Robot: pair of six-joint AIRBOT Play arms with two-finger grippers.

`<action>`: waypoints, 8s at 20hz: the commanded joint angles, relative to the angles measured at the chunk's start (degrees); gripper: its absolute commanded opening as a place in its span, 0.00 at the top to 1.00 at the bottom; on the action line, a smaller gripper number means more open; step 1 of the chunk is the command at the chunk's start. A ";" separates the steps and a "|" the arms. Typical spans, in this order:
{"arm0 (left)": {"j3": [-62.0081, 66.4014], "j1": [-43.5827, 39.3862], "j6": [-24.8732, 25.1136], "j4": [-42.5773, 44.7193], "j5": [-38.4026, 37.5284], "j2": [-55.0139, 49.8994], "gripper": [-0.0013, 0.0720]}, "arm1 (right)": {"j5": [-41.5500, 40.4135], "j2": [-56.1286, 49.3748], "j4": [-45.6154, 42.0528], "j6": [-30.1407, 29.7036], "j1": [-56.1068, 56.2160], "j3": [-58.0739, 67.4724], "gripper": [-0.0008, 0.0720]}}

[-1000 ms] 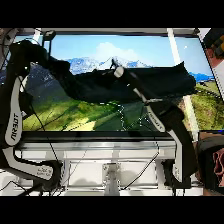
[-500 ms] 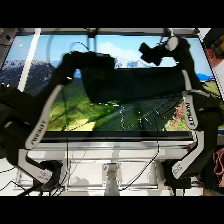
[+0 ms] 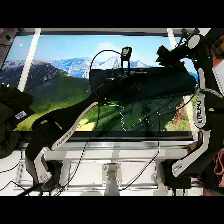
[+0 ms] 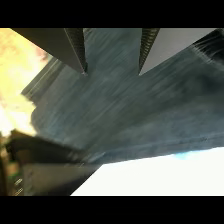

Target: Fold the clothes and pants, and hang the long-sleeved shirts on hangers.

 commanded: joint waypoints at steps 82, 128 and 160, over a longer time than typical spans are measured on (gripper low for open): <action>-0.02 49.37 8.55 9.75 88.52 24.09 0.95 | -9.20 -19.52 21.24 -8.92 33.94 -1.77 0.97; 0.00 8.44 -9.57 3.67 27.58 28.24 0.30 | 18.73 -19.69 31.50 -28.33 -14.25 -1.42 0.04; 0.00 7.15 -9.57 3.69 30.40 28.13 0.30 | 21.20 -19.39 32.26 -31.39 -8.68 -1.25 0.97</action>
